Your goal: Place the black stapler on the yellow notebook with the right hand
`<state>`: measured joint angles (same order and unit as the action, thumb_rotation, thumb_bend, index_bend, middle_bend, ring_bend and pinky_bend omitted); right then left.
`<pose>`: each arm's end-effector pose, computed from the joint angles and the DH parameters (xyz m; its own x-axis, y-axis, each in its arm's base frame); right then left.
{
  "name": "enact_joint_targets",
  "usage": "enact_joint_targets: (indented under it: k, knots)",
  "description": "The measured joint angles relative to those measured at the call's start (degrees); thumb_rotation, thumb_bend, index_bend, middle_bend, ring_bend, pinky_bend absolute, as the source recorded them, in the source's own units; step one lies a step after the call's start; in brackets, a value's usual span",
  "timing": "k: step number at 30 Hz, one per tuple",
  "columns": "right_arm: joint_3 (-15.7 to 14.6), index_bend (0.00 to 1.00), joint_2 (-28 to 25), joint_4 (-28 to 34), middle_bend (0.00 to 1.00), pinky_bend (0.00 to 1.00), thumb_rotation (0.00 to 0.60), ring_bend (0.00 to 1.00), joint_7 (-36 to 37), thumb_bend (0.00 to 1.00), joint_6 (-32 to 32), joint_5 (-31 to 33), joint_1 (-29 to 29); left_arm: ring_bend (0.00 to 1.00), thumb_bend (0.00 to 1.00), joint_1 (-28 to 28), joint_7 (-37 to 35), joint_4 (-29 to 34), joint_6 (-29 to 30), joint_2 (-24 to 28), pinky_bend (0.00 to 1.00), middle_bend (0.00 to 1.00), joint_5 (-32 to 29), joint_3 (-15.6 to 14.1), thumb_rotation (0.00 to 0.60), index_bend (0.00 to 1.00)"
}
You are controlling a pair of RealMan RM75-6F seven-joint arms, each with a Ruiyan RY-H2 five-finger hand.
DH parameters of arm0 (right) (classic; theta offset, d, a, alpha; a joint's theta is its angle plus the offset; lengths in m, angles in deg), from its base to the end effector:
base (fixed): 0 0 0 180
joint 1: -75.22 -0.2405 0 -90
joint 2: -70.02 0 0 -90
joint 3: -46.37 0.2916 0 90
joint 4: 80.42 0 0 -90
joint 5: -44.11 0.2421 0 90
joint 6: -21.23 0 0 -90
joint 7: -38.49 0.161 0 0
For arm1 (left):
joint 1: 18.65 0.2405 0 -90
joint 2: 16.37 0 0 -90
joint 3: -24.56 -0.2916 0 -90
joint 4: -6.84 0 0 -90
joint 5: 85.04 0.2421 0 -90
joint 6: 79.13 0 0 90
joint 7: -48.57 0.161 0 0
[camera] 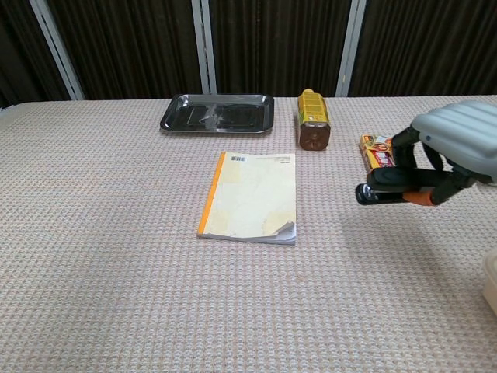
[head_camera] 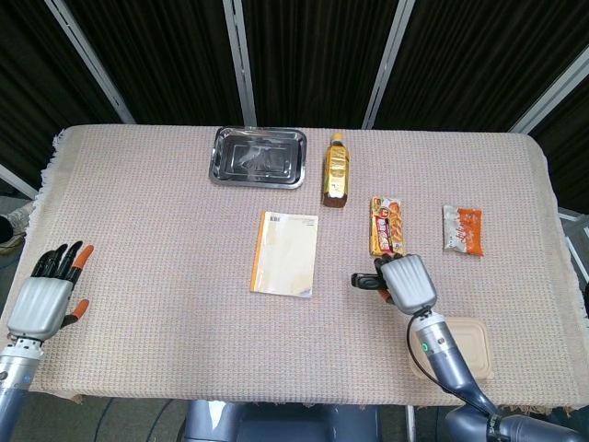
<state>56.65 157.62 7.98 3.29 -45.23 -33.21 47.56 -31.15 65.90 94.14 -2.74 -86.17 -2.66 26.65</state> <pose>-0.2134 -0.3333 -0.0201 0.6247 -0.0187 0.7806 -0.7415 -0.3277 0.5855 -0.3545 0.2478 0.0968 0.6437 0.0915 0.7598 0.7651 -0.0987 -0.6363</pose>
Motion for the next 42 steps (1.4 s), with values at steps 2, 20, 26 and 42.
enact_joint_targets:
  k: [2,20,26,42]
  knots:
    - [0.81,0.69,0.22,0.86,0.53,0.74,0.6,0.61,-1.29,0.35,1.02,0.94,-1.21,0.0,0.3,-0.13,0.08,0.01,-0.36,-0.05,0.11,0.0,-0.29,0.03,0.6,0.0]
    - [6.88,0.68,10.92,-2.53,0.53,0.74,0.6,0.61,-12.36,0.35,10.49,14.43,-15.66,0.0,0.3,-1.25,-2.4,-1.09,-3.47,0.46,0.11,0.0,-3.7,1.05,0.6,0.0]
    - [7.55,0.68,15.47,-6.85,0.53,0.74,0.6,0.62,-13.58,0.35,12.32,17.53,-19.96,0.0,0.3,-1.19,-4.39,-1.77,-3.81,1.01,0.11,0.0,-4.54,1.37,0.6,0.0]
    - [8.16,0.68,22.09,-14.51,0.53,0.74,0.6,0.61,-15.0,0.35,14.2,22.83,-27.33,0.0,0.3,-1.46,-7.65,-3.03,-4.73,1.77,0.11,0.0,-5.17,1.6,0.6,0.0]
